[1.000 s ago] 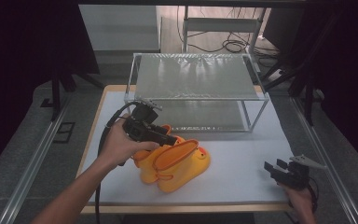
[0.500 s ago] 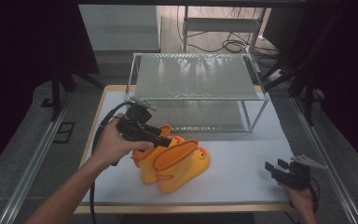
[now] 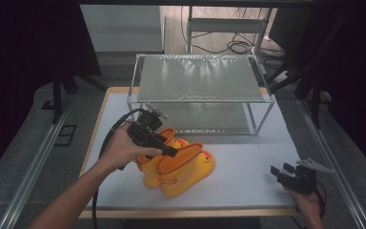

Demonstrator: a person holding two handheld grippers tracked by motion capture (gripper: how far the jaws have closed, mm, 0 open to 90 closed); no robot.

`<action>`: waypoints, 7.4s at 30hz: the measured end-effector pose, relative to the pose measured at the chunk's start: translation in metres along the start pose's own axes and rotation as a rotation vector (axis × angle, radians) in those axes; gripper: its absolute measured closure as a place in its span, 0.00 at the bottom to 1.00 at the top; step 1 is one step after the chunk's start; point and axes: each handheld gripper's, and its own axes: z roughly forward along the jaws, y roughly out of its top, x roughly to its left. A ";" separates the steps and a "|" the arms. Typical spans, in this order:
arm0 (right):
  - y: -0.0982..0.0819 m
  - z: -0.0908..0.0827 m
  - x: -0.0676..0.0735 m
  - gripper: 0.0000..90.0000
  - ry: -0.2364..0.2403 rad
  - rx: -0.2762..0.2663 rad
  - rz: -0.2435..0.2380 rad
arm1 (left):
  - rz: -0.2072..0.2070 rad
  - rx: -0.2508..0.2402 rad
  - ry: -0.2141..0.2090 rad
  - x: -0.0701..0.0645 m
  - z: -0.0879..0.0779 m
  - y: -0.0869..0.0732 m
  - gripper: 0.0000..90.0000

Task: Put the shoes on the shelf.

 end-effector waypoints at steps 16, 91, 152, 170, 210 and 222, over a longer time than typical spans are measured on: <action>-0.001 0.002 -0.001 0.42 0.001 0.004 0.002 | -0.018 0.060 0.118 -0.001 0.029 0.006 0.66; 0.001 -0.004 -0.008 0.42 -0.005 -0.021 0.043 | 0.085 -0.196 -0.064 -0.068 -0.055 0.156 0.92; 0.002 -0.001 -0.009 0.41 -0.017 -0.028 0.076 | -0.469 -0.375 0.336 0.079 -0.054 0.252 0.79; 0.002 0.002 -0.003 0.41 -0.013 -0.017 0.045 | -0.317 -0.475 0.331 0.046 -0.100 0.237 0.54; 0.000 0.005 0.001 0.41 -0.014 0.004 0.020 | -0.191 -0.346 0.233 0.069 -0.074 0.091 0.99; 0.000 0.004 0.002 0.41 -0.013 0.000 0.012 | -0.240 -0.284 0.258 0.102 -0.045 0.081 0.99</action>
